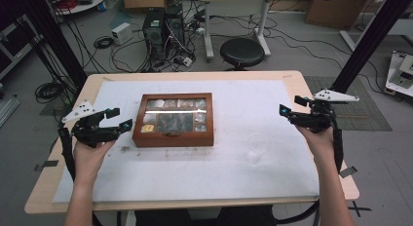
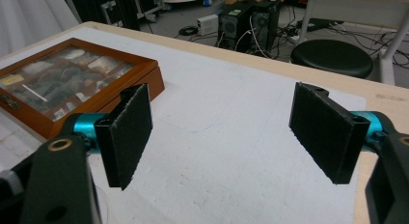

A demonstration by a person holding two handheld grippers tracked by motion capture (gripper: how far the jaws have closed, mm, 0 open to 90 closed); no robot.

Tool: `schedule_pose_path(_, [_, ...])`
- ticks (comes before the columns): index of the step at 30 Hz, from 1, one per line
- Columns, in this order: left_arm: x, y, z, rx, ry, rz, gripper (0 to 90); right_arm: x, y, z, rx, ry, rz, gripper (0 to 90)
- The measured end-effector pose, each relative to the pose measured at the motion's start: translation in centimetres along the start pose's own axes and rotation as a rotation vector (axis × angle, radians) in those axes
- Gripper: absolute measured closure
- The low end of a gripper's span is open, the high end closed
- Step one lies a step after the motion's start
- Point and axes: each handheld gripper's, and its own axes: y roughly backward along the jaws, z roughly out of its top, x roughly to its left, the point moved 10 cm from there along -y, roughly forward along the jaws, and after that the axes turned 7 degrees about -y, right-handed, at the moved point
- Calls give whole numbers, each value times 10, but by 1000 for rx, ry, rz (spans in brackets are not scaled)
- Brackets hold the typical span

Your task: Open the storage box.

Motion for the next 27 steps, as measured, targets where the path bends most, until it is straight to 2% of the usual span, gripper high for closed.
schedule_pose_path(7, [5,-1,-21,27,-1,21,261,-1,0,0,-2,1,-1,238])
schedule_pose_path(20, [1,-4,-38,75,-9,-9,261,-1,-4,1,3,-2,-3,238])
schedule_pose_path(27, [1,-2,-49,91,12,-18,262,4,-9,2,7,5,5,238])
